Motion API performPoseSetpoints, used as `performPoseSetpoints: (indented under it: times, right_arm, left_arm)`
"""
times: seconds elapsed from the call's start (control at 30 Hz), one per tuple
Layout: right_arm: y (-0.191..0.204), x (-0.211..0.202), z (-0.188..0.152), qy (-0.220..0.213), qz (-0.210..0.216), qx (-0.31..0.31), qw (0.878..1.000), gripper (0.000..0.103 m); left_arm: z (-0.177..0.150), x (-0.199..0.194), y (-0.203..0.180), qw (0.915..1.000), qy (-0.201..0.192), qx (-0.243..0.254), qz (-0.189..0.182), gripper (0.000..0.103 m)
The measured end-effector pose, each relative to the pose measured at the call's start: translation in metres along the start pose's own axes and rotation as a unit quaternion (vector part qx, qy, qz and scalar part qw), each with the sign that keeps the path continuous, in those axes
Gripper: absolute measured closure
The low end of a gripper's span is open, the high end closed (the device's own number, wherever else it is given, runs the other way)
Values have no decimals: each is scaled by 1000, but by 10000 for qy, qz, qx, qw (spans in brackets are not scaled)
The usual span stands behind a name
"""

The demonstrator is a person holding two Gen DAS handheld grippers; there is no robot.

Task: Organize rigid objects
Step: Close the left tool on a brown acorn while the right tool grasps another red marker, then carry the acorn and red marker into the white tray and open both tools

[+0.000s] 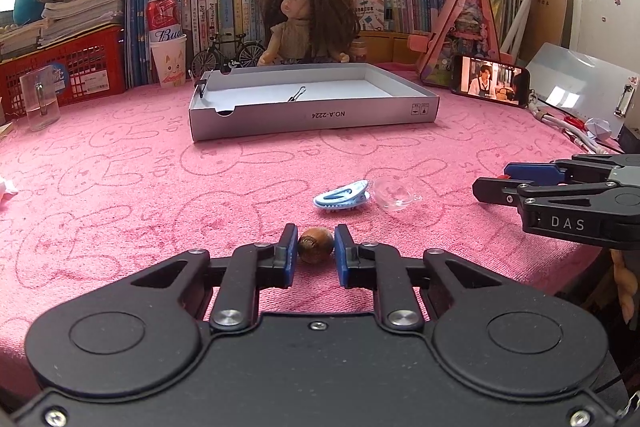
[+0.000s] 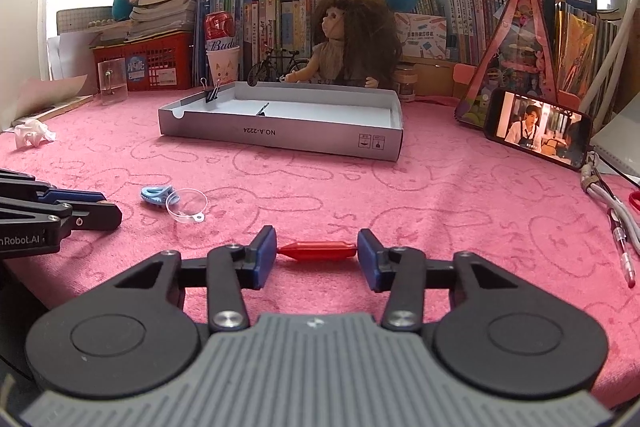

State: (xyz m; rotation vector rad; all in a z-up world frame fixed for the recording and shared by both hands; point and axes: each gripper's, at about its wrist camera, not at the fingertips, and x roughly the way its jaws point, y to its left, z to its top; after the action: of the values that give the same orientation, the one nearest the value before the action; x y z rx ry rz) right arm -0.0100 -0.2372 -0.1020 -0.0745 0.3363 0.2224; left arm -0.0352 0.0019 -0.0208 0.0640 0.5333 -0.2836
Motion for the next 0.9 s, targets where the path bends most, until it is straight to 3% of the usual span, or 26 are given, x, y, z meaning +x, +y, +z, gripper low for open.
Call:
performPoseSetpoints:
  times: [0.3,0.9]
  right_arm:
    - [3,4,13,-87,-166,179,9997,53]
    - [-8,26,40,-57,-577,771,9953,53]
  left_arm:
    - [12,5,10,9994,45,-313,119,85]
    - [60,29,22,9985,-354,-374,201,85]
